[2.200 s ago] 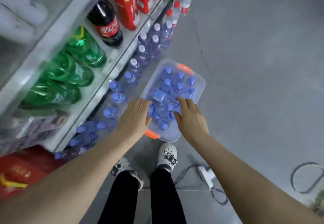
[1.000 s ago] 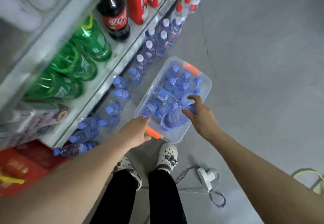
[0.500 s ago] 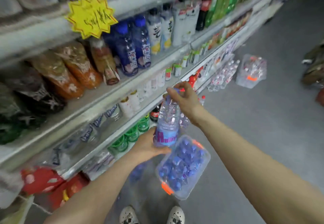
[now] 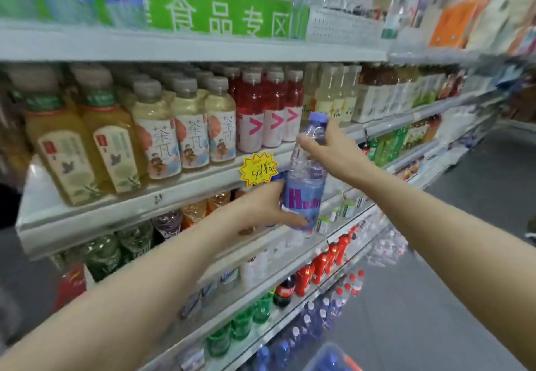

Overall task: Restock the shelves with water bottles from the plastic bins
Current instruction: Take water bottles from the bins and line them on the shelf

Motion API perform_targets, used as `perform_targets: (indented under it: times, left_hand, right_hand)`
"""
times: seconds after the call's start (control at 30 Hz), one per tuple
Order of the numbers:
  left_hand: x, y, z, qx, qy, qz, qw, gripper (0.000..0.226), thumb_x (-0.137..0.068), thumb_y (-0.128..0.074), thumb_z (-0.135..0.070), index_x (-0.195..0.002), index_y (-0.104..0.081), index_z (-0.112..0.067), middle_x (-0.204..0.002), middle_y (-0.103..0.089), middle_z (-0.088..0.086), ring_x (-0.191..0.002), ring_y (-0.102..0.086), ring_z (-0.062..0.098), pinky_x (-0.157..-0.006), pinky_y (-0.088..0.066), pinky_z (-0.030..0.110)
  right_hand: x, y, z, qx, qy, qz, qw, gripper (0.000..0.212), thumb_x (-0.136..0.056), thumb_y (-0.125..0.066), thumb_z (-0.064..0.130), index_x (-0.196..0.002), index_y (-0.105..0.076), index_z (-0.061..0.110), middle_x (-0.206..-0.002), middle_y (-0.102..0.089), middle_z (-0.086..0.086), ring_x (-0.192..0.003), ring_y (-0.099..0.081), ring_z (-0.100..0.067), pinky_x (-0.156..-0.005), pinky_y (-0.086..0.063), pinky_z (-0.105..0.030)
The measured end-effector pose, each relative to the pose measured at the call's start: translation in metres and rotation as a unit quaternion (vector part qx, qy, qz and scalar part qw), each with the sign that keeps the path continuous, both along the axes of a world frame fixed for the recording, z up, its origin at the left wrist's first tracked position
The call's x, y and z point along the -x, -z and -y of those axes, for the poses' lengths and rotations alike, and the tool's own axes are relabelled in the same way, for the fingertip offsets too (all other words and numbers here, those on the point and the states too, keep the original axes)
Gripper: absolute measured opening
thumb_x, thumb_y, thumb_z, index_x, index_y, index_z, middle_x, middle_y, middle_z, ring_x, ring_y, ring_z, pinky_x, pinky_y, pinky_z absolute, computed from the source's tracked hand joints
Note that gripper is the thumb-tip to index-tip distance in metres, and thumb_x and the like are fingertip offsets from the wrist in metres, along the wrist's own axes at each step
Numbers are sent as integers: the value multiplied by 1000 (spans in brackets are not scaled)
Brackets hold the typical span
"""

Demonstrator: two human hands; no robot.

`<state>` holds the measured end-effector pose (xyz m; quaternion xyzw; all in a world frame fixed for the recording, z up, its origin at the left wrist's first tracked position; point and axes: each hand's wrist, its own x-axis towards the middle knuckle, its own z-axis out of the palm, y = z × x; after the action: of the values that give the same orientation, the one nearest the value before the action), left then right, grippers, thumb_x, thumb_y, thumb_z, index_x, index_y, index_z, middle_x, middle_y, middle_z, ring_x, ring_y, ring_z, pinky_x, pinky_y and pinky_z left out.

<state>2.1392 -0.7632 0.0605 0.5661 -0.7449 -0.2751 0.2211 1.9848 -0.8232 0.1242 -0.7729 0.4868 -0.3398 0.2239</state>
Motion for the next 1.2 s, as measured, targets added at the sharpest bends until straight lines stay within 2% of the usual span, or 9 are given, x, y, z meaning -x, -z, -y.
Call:
perform_targets:
  times: [0.23,0.3,0.43,0.5,0.63,0.73,0.87,1.1,1.2]
  left_hand:
    - [-38,-179,11,164,-23,194,967,43,-74,-75,-55,-99,-64,-22,-97,-68,-5,-88,-63,16,-80,-51,32]
    - [-54,-221,16,202,-66,198,957,55,-76,-74,-52,-118,-63,-19,-109,-68,-2,-96,-64,18,-86,-51,32]
    - [-100,-270,29,276,-197,220,915,64,-86,-67,-47,-138,-49,-15,-136,-55,6,-121,-53,25,-99,-42,31]
    - [-125,-277,38,284,-271,210,895,66,-87,-66,-43,-140,-43,-11,-140,-50,11,-126,-47,29,-102,-39,35]
    - [-170,-273,55,246,-407,188,859,76,-84,-70,-39,-141,-35,-1,-140,-42,24,-128,-41,36,-102,-36,39]
    - [-198,-266,65,204,-474,177,838,77,-84,-70,-38,-138,-32,1,-139,-39,26,-126,-42,39,-100,-38,42]
    - [-222,-264,78,170,-501,167,832,83,-86,-69,-38,-144,-25,2,-139,-42,22,-121,-47,35,-89,-42,39]
    - [-230,-266,102,165,-518,168,822,73,-90,-65,-37,-137,-32,7,-77,-48,4,-70,-50,18,-53,-34,29]
    - [-236,-263,110,165,-526,160,819,85,-89,-66,-38,-144,-21,7,-93,-57,9,-90,-58,26,-64,-40,31]
  right_hand:
    - [-23,-163,22,155,18,1,988,68,-81,-55,71,-123,-52,16,-108,-66,-3,-84,-65,-17,-73,-54,-31]
    - [-37,-204,34,182,7,43,982,62,-83,-60,65,-118,-55,14,-106,-65,-4,-77,-64,-12,-59,-52,-19]
    - [-74,-255,64,210,-70,144,965,51,-80,-69,56,-109,-49,18,-98,-63,0,-87,-64,-17,-82,-58,-46]
    - [-98,-266,82,220,-104,166,955,34,-86,-70,44,-100,-48,22,-95,-61,2,-89,-63,-17,-88,-55,-47]
    - [-155,-267,120,225,-114,153,956,75,-70,-65,69,-117,-45,15,-105,-62,-8,-95,-64,-30,-84,-54,-53]
    - [-197,-259,150,224,-136,149,954,67,-81,-68,56,-123,-41,11,-105,-61,-9,-96,-62,-33,-86,-52,-52]
    - [-242,-257,181,215,-151,143,954,58,-89,-66,47,-124,-38,10,-114,-60,-11,-104,-59,-31,-90,-47,-43]
    - [-297,-250,210,223,-167,158,947,64,-92,-62,46,-138,-31,13,-98,-58,-6,-90,-57,-26,-75,-37,-33]
    - [-310,-248,217,245,-192,166,936,68,-93,-61,45,-145,-25,21,-98,-63,-9,-84,-60,-26,-73,-36,-32]
